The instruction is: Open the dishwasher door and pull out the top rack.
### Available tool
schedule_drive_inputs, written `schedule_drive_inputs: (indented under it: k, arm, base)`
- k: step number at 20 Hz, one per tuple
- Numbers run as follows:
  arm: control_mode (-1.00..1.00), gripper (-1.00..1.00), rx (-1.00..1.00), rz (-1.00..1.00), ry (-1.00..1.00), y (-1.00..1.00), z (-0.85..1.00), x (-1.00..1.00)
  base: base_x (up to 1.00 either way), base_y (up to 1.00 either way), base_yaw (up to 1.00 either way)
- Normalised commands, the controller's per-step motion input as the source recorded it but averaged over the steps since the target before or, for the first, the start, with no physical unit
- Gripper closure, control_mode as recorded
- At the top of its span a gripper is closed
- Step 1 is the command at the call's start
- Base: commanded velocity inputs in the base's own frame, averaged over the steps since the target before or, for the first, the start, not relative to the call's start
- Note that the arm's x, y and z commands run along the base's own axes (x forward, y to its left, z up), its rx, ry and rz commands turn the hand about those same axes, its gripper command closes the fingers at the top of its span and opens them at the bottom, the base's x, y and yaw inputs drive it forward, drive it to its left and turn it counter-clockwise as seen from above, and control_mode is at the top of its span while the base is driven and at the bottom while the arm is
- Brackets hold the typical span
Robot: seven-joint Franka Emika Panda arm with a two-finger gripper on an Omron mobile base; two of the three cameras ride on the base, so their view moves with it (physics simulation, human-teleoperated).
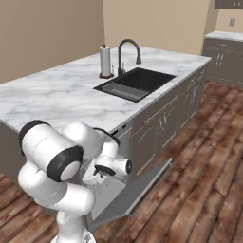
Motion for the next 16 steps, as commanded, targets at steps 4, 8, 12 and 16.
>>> schedule_drive_inputs:
  k: [4,8,12,16]
  arm:
    - [-1.0,-1.0,0.08,0.0,0.14,0.2,-0.25,0.26]
    - [-1.0,-1.0,0.14,0.0,0.11,0.06,-0.41,0.19]
    - [-1.0,-1.0,0.21,-0.01,0.02,0.0,-0.2,0.16]
    - [-1.0,-1.0,0.21,-0.01,0.0,0.0,-0.01,0.25]
  base:
    - [0.0,0.0,0.0]
    - [0.0,0.0,0.0]
    - [0.0,0.0,0.0]
    - [0.0,0.0,0.0]
